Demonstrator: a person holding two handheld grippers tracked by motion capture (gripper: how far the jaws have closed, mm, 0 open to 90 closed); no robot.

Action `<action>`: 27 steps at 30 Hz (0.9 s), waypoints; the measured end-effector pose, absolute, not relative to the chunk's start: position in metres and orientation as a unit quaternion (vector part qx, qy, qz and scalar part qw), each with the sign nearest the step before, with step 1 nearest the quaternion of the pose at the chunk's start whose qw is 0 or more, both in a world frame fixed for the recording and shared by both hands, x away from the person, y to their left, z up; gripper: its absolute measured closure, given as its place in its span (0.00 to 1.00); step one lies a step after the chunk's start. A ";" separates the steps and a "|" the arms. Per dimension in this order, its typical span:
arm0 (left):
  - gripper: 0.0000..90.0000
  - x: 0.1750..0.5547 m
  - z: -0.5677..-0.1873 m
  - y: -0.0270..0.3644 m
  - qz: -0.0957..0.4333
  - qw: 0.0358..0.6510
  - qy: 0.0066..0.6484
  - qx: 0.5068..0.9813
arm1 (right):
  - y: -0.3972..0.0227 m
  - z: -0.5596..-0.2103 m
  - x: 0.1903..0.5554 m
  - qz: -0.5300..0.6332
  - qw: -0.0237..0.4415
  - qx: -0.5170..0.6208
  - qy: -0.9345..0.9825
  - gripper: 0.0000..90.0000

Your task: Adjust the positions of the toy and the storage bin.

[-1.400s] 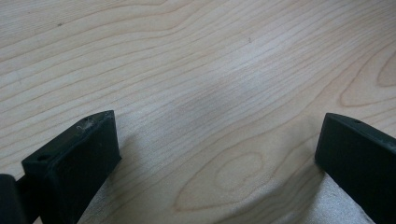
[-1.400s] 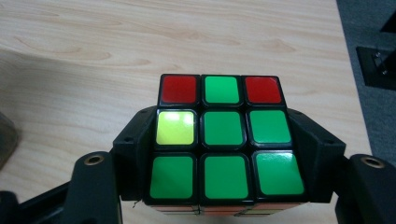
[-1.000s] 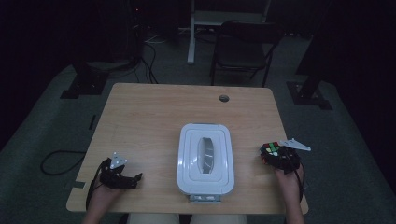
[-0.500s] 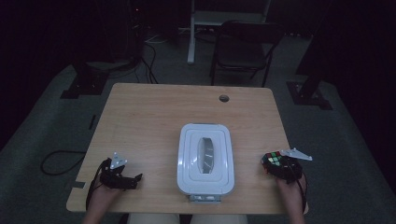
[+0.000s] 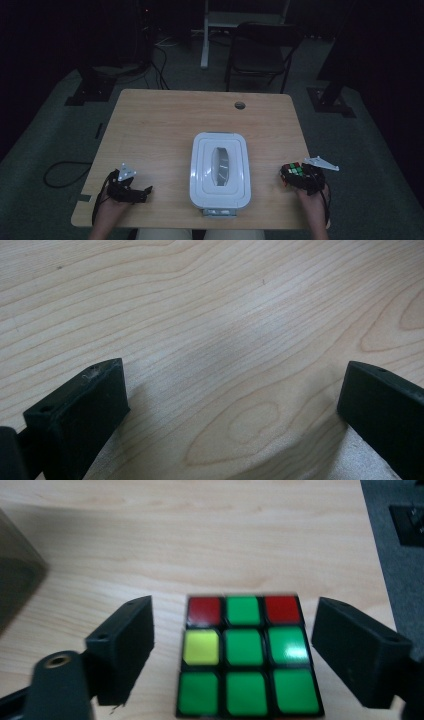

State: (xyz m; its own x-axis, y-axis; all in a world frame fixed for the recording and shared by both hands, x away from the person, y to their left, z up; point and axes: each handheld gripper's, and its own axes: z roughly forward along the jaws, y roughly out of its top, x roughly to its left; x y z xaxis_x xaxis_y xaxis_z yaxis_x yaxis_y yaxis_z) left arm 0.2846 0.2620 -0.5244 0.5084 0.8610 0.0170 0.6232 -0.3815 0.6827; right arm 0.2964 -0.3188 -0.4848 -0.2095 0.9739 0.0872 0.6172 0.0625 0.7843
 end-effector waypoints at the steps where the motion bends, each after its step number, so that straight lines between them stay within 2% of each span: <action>1: 0.00 0.285 -0.524 0.262 0.189 0.315 0.459 0.809 | -0.318 -0.482 0.297 0.369 0.247 0.576 0.687 0.18; 3: 0.01 0.285 -0.524 0.262 0.189 0.315 0.458 0.809 | -0.316 -0.478 0.298 0.379 0.245 0.566 0.690 0.14; 15: 0.00 0.285 -0.524 0.262 0.189 0.315 0.459 0.809 | -0.292 -0.465 0.306 0.415 0.247 0.521 0.704 0.18; 27: 0.00 0.285 -0.524 0.262 0.189 0.315 0.458 0.809 | -0.250 -0.476 0.315 0.436 0.199 0.472 0.740 0.18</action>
